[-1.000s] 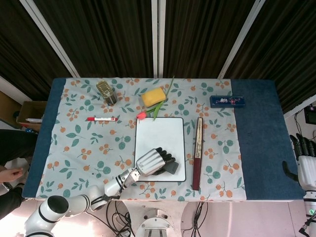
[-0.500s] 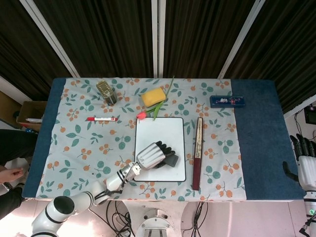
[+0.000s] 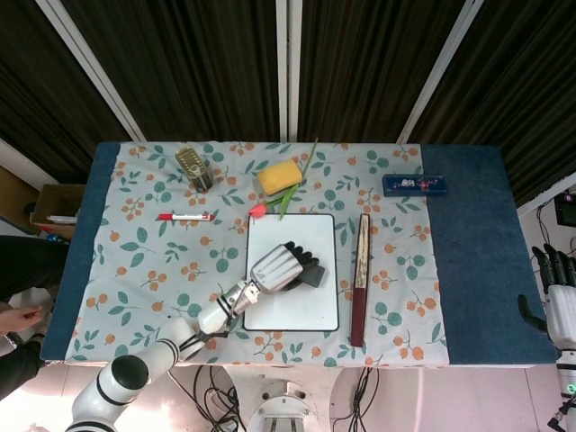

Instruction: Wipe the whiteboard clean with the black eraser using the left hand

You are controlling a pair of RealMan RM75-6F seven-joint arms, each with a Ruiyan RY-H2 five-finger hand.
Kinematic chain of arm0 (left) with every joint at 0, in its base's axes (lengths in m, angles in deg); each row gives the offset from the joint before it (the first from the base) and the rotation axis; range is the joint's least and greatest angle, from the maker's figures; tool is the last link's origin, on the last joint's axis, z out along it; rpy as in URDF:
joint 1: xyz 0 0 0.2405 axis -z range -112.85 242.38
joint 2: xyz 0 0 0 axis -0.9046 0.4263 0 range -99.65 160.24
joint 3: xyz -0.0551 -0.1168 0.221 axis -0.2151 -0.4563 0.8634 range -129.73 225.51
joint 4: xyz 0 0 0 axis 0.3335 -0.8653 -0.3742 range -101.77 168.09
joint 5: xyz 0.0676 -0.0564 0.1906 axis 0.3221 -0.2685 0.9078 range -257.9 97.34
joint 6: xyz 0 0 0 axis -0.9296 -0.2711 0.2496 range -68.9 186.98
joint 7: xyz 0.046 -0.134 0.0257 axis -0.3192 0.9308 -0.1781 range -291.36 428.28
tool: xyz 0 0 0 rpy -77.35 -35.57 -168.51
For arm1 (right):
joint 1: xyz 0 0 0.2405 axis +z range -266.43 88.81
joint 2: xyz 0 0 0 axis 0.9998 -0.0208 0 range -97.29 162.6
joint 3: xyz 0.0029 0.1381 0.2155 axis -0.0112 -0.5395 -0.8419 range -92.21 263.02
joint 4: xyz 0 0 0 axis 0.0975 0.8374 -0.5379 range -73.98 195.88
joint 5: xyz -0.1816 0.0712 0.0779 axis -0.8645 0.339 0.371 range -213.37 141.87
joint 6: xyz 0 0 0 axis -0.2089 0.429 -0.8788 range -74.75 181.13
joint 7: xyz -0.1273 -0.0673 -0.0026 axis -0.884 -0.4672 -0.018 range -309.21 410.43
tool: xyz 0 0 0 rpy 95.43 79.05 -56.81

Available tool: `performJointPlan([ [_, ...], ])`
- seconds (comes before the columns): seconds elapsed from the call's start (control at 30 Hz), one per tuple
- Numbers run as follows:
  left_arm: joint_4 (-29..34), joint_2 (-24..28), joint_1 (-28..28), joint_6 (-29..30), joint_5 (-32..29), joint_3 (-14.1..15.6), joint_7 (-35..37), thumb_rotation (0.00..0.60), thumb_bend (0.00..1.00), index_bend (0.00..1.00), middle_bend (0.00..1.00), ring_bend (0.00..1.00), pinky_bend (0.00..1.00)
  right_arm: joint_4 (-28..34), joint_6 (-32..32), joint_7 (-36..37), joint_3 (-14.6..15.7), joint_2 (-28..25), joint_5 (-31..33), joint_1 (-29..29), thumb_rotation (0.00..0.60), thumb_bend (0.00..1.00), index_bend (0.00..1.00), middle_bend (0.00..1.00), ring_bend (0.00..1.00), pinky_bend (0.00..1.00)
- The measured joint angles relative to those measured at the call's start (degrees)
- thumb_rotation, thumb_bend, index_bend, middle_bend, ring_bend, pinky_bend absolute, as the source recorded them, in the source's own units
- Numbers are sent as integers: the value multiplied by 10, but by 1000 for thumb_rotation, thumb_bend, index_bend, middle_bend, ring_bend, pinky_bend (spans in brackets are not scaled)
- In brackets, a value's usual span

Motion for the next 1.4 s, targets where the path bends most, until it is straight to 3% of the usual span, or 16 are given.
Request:
performJointPlan([
  [0.5, -54, -11, 26, -47, -58, -43, 30, 600, 640, 798, 754, 609, 684, 1, -6, 4, -1, -4, -2, -3, 600, 320, 0, 0, 0, 0],
  [0.73, -47, 3, 12, -28, -44, -18, 32, 600, 640, 798, 755, 609, 684, 3, -6, 0, 2, -3, -10, -2, 600, 320, 0, 0, 0, 0],
  [1.13, 30, 39, -43, 9, -29, 18, 39, 600, 640, 799, 756, 612, 685, 11, -8, -7, 4, -3, -15, -2, 600, 320, 0, 0, 0, 0],
  [1.4, 148, 103, -85, 34, -24, 38, 26, 600, 640, 801, 760, 620, 688, 18, -2, -4, 8, -7, -16, -2, 600, 319, 0, 0, 0, 0],
])
